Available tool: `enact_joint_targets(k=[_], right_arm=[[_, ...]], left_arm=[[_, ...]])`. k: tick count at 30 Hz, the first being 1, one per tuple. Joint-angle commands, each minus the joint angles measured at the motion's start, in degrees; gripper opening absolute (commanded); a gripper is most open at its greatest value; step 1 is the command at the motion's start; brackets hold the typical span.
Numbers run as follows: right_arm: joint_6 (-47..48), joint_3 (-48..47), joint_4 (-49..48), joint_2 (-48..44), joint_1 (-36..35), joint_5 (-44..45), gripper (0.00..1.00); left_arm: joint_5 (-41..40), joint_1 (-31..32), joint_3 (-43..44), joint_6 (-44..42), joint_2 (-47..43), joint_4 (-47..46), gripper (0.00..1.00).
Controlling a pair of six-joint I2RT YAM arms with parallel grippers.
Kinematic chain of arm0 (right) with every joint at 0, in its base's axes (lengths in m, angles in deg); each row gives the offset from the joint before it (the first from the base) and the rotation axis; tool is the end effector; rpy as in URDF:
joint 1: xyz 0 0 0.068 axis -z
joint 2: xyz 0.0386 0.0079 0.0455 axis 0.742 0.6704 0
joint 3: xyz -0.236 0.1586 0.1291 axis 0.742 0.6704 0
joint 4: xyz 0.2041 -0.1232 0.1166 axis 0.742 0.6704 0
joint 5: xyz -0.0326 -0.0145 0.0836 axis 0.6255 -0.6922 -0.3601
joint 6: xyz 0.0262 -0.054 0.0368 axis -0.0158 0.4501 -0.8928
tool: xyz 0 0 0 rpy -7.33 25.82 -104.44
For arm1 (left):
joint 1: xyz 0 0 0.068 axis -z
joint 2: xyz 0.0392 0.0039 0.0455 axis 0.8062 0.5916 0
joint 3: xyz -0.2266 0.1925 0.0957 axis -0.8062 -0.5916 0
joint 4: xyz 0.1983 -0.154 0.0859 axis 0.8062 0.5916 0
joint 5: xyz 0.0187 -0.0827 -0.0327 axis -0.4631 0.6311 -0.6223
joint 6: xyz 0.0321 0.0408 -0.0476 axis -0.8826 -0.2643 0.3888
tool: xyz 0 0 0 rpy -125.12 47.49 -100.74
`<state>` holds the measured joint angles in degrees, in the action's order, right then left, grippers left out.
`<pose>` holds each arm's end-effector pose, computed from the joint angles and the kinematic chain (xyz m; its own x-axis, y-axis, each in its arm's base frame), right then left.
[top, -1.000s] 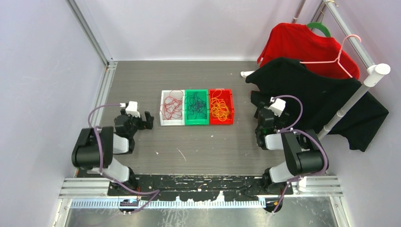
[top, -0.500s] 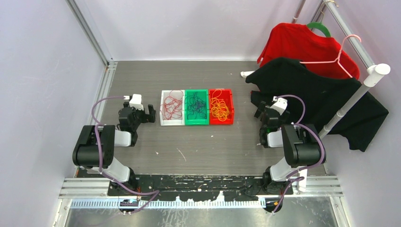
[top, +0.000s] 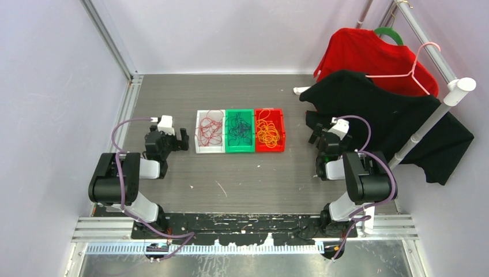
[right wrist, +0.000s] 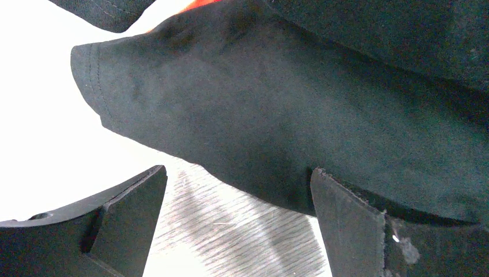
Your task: Untangle the cables
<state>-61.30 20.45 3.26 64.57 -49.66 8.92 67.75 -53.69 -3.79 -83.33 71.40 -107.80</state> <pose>0.2734 -0.0166 0.1590 -0.2633 0.1423 -0.9542 0.4324 0.9016 0.0151 0.2873 -0.0077 0.1642 -0.3262 -0.0178 -0.9451 0.1188 0.9911 -0.0597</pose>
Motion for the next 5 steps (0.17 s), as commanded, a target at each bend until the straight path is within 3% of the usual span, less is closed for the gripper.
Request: enact_joint_targets(k=[1, 5], right_arm=[[-0.6, -1.5, -2.2, -0.8, 0.0, -0.4, 1.00], [-0.5, -1.3, -2.4, -1.1, 0.0, -0.3, 1.00]], left_arm=[[-0.9, 0.0, 0.3, -0.8, -1.3, -2.0, 1.00], [-1.0, 0.0, 0.3, -0.8, -1.3, -1.9, 1.00]])
